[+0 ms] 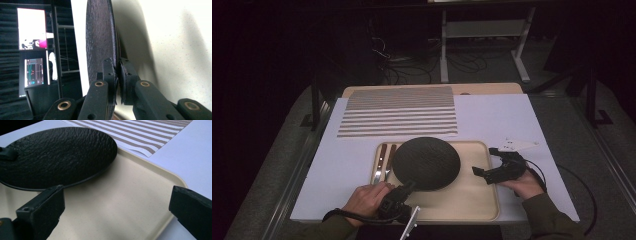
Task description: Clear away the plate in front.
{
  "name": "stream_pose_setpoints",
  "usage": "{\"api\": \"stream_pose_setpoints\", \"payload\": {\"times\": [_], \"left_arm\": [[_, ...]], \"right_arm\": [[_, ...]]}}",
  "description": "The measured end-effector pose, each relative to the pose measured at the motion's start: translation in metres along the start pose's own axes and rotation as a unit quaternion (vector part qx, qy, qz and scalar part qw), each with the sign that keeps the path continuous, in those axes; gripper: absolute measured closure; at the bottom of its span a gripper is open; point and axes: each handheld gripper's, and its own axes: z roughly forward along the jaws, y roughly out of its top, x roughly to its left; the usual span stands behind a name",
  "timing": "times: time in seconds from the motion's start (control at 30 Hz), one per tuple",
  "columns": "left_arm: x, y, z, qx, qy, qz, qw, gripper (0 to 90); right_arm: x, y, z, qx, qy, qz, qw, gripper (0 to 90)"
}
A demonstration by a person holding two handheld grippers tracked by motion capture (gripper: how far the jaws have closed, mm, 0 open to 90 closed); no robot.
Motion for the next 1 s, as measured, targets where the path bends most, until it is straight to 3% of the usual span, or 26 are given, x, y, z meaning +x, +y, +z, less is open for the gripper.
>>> {"api": "stream_pose_setpoints", "payload": {"times": [0.3,0.5,0.83,1.0], "left_arm": [[-0.007,0.002,0.004,0.005,-0.011,0.014,0.9998,85.6],[-0.009,0.003,0.005,0.003,-0.022,0.006,0.9997,86.9],[-0.015,0.004,0.006,-0.001,-0.02,0.002,0.9998,86.8],[-0.02,0.003,0.01,-0.002,-0.045,0.006,0.999,83.1]], "right_arm": [[0.0,0.0,0.0,0.0,0.0,-0.003,1.0,0.0],[0.0,0.0,0.0,-0.001,0.0,-0.002,1.0,0.0],[0.0,0.0,0.001,0.0,0.0,-0.003,1.0,0.0],[0.001,0.0,0.001,0.001,0.0,-0.003,1.0,0.0]]}}
